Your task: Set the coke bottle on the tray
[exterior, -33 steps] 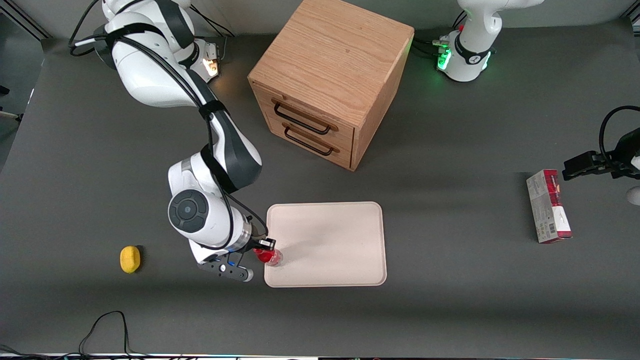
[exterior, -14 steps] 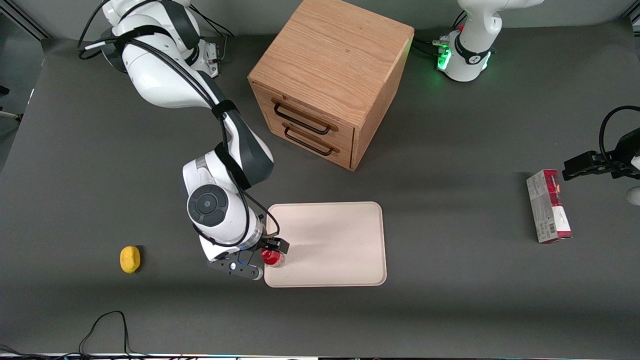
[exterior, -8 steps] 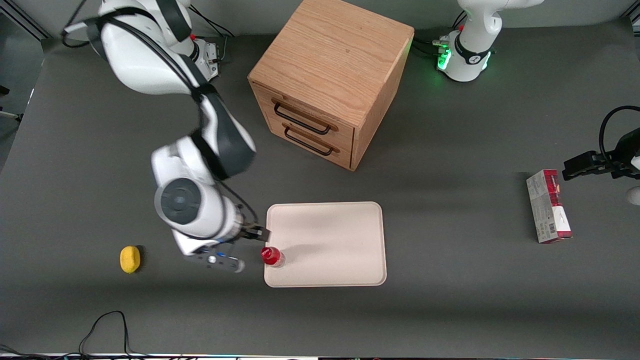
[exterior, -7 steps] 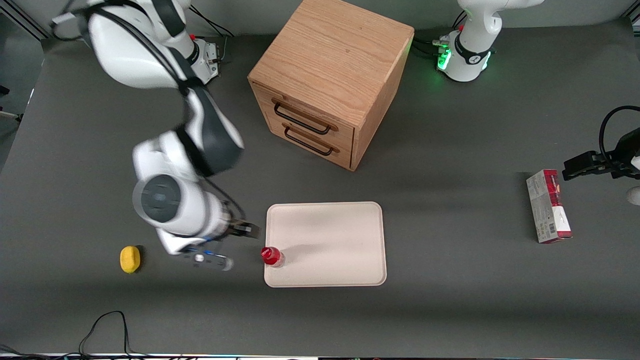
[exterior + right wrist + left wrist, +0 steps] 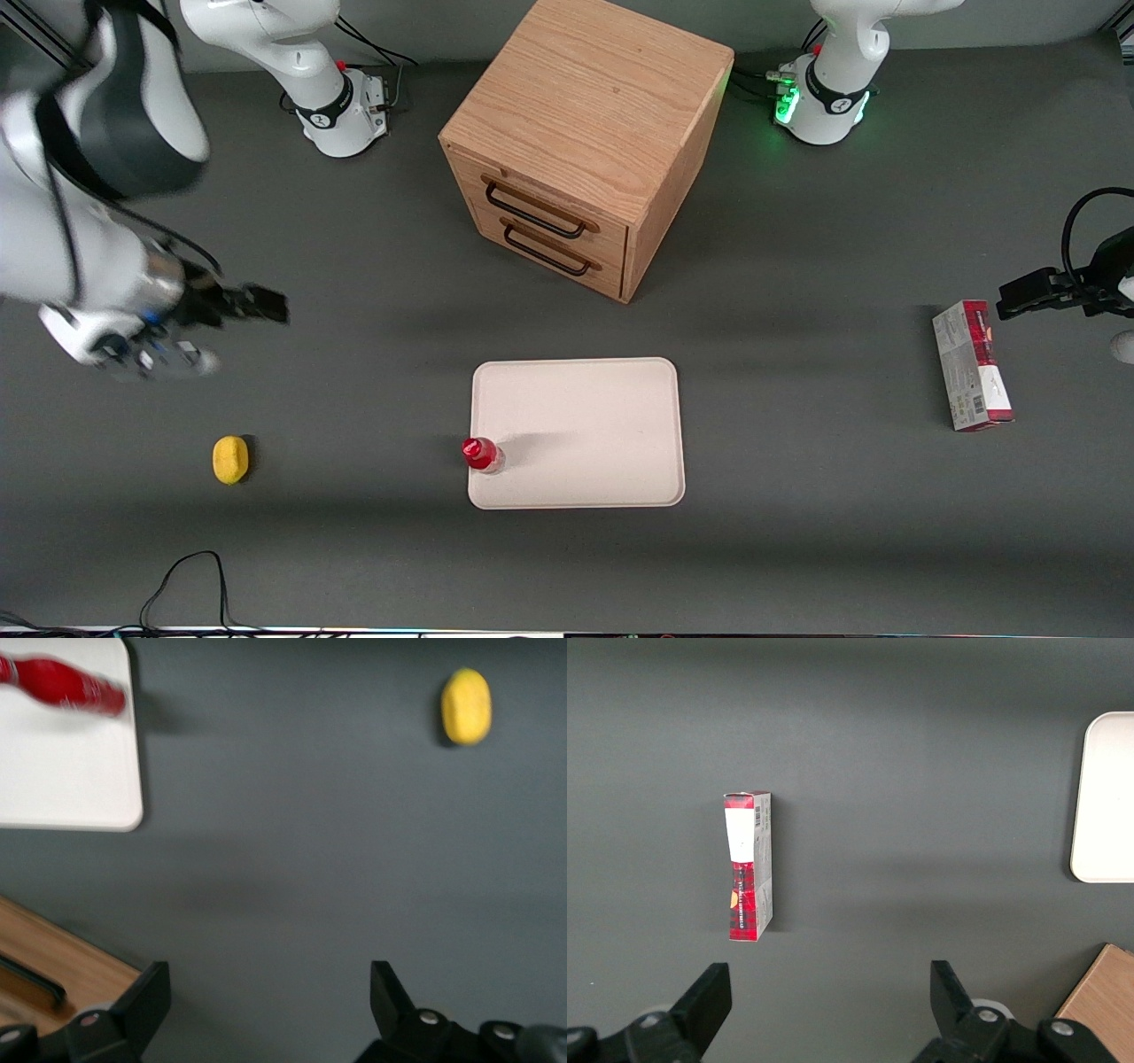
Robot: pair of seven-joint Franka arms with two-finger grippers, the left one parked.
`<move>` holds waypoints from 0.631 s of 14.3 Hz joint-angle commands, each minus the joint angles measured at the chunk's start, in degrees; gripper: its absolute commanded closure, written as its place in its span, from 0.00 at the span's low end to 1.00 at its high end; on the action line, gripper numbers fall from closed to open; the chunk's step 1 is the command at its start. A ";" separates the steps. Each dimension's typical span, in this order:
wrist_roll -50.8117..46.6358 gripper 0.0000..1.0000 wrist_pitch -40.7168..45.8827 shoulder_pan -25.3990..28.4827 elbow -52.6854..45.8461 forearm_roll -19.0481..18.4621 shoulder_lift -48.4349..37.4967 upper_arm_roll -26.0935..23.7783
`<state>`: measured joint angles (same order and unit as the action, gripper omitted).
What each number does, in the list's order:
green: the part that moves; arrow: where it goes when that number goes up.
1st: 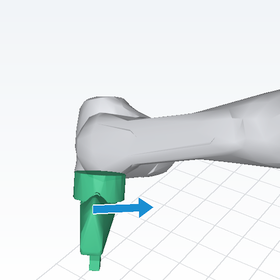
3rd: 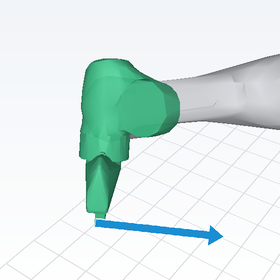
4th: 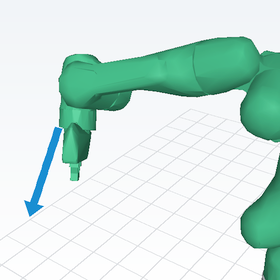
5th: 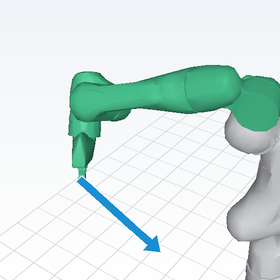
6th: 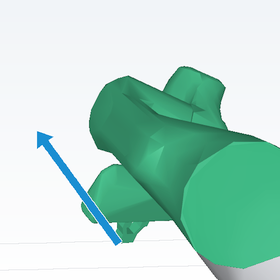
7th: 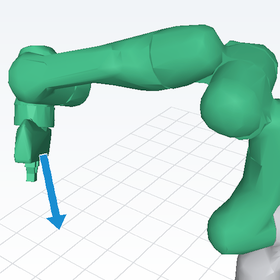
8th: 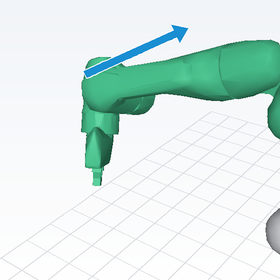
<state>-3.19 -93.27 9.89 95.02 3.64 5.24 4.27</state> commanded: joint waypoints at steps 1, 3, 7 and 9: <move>3.45 0.00 -1.32 1.01 9.14 0.41 -8.83 1.36; 3.71 0.00 -0.60 1.98 9.05 -0.55 -10.24 1.53; 3.71 0.00 2.39 -4.86 8.09 -0.30 -11.39 -2.76; 3.63 0.00 2.48 -5.75 7.38 -0.38 -10.78 -4.96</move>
<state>-0.31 -91.29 5.67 102.68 3.39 -5.28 1.96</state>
